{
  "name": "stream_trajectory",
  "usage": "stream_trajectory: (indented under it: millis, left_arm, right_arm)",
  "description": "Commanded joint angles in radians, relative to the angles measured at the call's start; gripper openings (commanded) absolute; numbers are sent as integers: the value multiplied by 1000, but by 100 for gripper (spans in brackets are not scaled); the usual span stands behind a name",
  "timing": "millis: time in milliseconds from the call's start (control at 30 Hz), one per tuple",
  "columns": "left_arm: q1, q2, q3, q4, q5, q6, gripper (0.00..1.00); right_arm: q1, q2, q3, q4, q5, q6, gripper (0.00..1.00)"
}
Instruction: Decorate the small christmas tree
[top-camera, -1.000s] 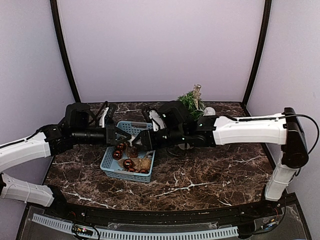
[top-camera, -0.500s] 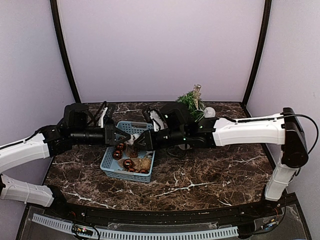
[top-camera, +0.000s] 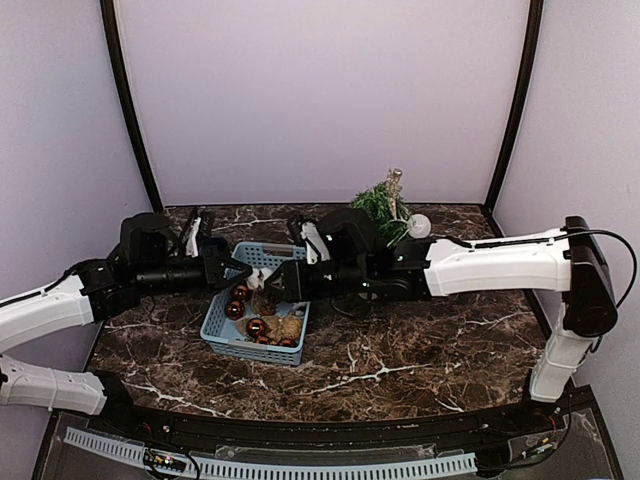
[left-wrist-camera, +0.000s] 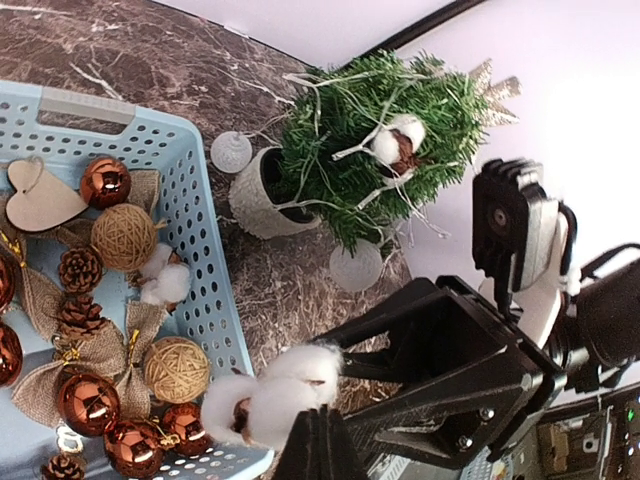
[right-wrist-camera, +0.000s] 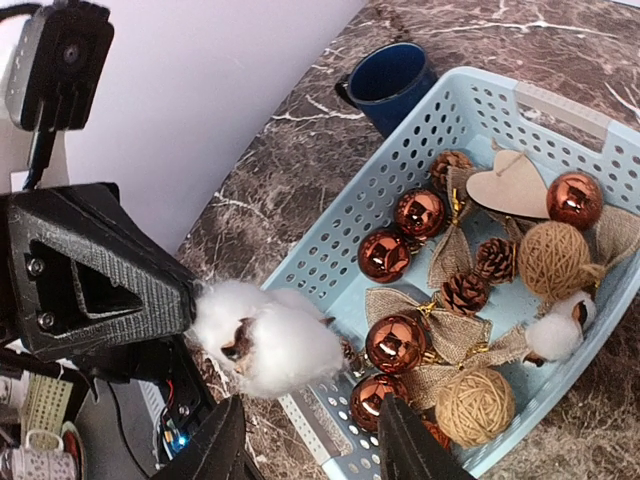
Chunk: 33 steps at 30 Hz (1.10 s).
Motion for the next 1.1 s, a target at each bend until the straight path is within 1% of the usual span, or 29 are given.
stream_trajectory:
  millis: [0,133,300,633,767,933,1067]
  left_arm:
    - [-3,-38,-69,75,-89,-162,0]
    - [-2,-62,-77,58,-155,-187,0]
    - [-3,-80,-88,54,-198,-224,0]
    - [-3,-67,-104,84,-195,-238,0]
    - [-2,-65,-105,86,-195,-238,0]
    - [-3,-66,-105,86,-195,-237,0]
    - [-3,-66,-106,83,-193,-233,0]
  right_arm:
    - [40,-6,3,-12,162,76,48]
    - [65,18,32,-19,218,106,48]
    - [93,84,111,-33,200,103,48]
    - [115,176,240,-114,195,75,46]
    - [115,220,296,-162,208,72,39]
    - [115,249,333,-179,208,71,31]
    - [115,262,359,-198,224,76,22]
